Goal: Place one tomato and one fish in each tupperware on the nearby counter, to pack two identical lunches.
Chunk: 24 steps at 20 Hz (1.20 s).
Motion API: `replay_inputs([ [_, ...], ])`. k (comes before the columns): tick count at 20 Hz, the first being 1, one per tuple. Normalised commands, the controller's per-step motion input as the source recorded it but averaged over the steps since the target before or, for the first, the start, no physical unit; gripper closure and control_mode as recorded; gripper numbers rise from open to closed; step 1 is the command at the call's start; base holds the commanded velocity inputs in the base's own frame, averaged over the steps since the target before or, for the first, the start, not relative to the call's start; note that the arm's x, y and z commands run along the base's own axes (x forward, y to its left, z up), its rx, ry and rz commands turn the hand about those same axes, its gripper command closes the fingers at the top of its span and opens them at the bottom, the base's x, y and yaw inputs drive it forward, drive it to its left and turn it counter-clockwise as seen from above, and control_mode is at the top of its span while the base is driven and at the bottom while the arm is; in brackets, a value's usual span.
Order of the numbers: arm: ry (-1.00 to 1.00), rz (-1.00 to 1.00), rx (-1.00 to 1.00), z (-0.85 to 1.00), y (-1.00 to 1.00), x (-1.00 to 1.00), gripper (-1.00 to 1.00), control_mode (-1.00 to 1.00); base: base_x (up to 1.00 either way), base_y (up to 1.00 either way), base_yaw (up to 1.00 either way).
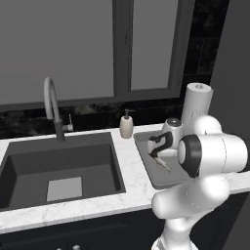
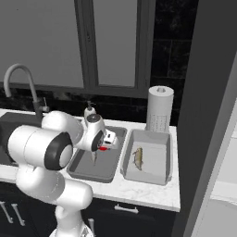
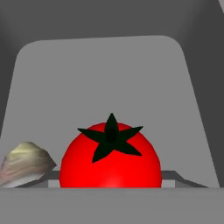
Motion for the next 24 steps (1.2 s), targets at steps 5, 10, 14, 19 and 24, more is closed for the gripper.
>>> replay_inputs([
  [5,0.00,0.00,0.00,-0.07,0.00,0.01,-1.00,-1.00,0.00,0.00,0.00],
  [10,0.00,0.00,0.00,0.16,0.00,-0.07,-1.00,-1.00,0.00,0.00,0.00],
  [14,-0.05,0.00,0.00,0.72,0.00,-0.43,-1.00,-1.00,0.00,0.00,0.00],
  [19,-0.05,0.00,0.00,0.82,0.00,-0.66,-1.00,-1.00,0.00,0.00,0.00],
  [24,0.00,0.00,0.00,1.00,0.00,-0.80,-1.00,-1.00,0.00,0.00,0.00],
])
